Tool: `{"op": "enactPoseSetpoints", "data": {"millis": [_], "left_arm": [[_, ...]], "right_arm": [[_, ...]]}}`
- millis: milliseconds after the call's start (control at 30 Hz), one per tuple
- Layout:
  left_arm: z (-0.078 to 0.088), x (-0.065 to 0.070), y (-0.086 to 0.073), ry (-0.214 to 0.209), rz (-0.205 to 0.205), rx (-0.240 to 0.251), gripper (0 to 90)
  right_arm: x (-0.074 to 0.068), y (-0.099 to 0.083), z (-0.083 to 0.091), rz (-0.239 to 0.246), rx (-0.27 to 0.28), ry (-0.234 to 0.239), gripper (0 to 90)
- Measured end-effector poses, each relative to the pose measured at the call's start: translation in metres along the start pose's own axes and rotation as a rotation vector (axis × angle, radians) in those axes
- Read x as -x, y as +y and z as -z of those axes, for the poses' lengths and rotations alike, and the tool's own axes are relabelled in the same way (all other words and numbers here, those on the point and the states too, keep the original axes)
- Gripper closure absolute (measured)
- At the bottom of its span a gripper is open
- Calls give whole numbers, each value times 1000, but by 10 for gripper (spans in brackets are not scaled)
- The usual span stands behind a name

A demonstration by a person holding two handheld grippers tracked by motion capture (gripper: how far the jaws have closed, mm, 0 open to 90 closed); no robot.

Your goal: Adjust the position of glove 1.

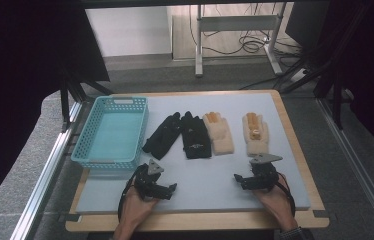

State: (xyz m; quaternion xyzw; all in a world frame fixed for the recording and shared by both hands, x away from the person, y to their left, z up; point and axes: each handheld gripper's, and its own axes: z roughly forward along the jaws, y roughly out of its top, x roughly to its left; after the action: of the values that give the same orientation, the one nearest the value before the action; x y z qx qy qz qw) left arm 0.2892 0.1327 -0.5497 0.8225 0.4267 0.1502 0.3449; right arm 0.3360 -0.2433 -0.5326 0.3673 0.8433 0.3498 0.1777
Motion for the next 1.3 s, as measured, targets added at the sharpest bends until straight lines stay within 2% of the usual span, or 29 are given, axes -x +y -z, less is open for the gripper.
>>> {"op": "enactPoseSetpoints", "data": {"millis": [667,733,900,967,1100,1300], "left_arm": [[1,1,-1,8,1,10,35],[5,3,-5,11,-9,17,57],[13,0,-13,10,-5,11,43],[13,-2,-15,-3,-4,16,44],[13,-2,-16,-2,-2,23,42],[13,-1,-17,6,0,28,40]], "right_arm": [[-1,1,-1,6,-12,3,119],[-1,1,-1,2,-12,3,120],[-1,1,-1,-12,-12,-1,125],[-2,2,-1,-17,-16,-5,130],[-2,5,-1,-24,-21,-17,160],[-4,13,-4,-33,-10,21,205]]}}
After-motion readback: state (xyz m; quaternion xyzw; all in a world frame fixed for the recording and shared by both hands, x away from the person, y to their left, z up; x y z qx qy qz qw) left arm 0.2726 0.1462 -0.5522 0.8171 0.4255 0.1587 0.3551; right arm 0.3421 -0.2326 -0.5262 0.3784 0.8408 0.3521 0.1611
